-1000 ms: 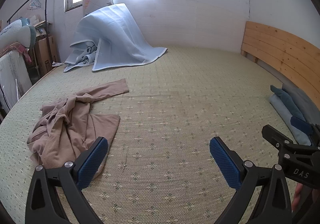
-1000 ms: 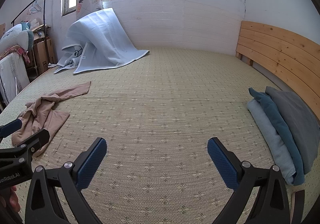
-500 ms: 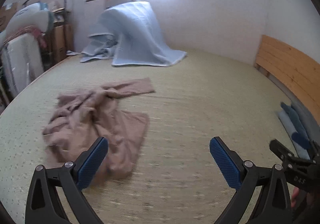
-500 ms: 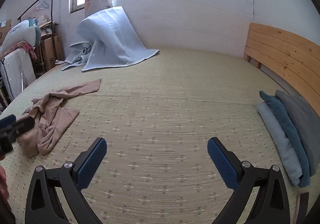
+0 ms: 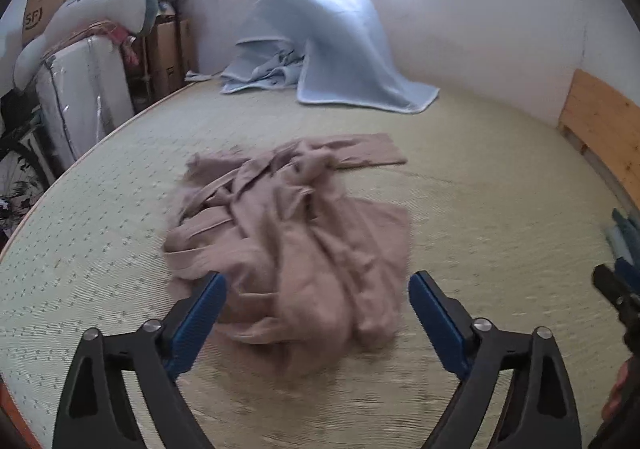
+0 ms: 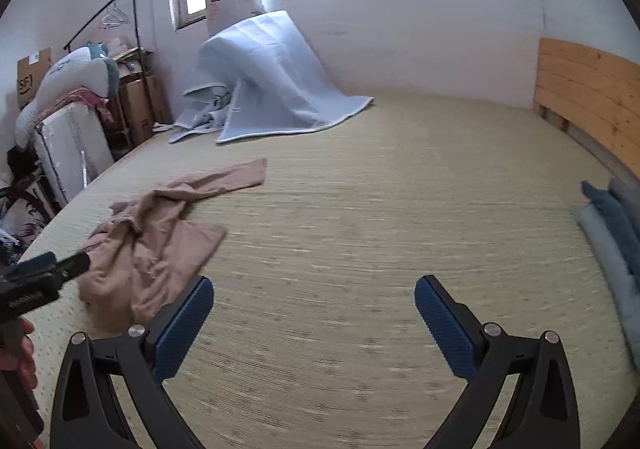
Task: Fold clothes
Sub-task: 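Move the left tool over the crumpled tan garment and lower it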
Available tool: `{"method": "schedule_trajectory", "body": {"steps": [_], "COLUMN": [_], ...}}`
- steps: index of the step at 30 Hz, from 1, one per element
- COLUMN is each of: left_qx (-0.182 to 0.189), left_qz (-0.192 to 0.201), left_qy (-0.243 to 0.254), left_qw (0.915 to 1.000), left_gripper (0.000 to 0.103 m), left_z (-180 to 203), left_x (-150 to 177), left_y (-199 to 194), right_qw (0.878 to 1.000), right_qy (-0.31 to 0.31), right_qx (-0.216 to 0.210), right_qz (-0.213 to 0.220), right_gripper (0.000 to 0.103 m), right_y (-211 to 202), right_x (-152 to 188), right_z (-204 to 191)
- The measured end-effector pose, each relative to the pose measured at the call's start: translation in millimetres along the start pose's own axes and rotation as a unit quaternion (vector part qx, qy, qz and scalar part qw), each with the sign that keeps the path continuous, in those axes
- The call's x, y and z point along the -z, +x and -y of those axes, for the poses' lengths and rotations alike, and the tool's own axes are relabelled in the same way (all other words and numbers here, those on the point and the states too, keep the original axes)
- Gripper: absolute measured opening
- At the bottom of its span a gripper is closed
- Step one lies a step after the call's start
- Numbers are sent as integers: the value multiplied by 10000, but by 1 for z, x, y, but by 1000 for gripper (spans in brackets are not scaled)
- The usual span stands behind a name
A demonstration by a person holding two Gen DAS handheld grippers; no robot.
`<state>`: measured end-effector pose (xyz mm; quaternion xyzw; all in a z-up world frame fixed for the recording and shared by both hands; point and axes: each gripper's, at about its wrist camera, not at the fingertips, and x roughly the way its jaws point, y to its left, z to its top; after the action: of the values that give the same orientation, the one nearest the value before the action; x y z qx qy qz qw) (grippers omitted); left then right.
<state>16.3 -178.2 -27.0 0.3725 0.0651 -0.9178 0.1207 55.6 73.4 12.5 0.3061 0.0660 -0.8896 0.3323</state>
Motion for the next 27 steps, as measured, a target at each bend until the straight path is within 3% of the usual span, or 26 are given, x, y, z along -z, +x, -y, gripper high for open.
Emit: {"method": "schedule_trajectory", "body": {"steps": [6,14,19,24,27], "left_qx": [52,236,400,509,621], "left_qz": [-272,-468,-621,-621,-570], "left_qy": [-302,-43,-121,-140,-169], "left_qw": [9992,9986,9972,9967,9963], "left_gripper": [66,64,33,19,17], "left_z": [-22,-13,-14,-9,-5], "left_x": [4,11,16,15,13], "left_y": [14,23,32,32,27], "right_qw": [9995,9997,9996,9997,9997], "right_qy": [-264,-115,-88,-38,-5], "right_qx": [-160,-197,-231,-235,-227], "right_qz": [-60,-114,-109,-103,-95], "right_gripper": [103,103,103,103,103], "right_y": [5,7,7,6,6], "right_x": [8,8,7,6,5], "right_z": [-22,-17,-16,-13,-11]}}
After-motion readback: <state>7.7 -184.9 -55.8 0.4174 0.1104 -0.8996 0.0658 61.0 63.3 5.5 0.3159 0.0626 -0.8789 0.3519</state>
